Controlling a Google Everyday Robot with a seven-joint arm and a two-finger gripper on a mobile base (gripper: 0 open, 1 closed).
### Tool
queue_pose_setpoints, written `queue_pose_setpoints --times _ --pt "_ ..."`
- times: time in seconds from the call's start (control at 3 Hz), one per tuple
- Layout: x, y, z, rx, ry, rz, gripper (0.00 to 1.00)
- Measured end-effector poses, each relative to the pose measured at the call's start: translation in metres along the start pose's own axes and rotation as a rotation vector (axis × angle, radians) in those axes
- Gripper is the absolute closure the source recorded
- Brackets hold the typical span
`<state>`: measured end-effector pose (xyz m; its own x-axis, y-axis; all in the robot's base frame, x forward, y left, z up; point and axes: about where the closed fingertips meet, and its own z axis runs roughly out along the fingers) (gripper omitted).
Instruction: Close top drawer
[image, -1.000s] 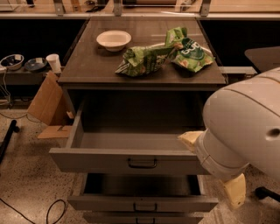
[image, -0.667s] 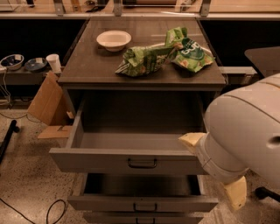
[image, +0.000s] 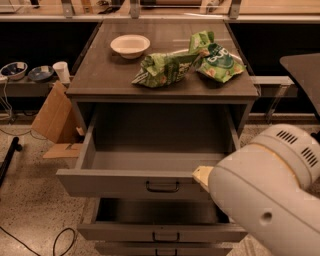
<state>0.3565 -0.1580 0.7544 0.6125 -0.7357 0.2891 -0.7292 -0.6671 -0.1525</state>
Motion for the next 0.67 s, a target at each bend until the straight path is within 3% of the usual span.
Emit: queue_pose_setpoints --times 0.67 --pt "-0.005 -0.003 0.058 -0.007 0.079 -0.232 0.0"
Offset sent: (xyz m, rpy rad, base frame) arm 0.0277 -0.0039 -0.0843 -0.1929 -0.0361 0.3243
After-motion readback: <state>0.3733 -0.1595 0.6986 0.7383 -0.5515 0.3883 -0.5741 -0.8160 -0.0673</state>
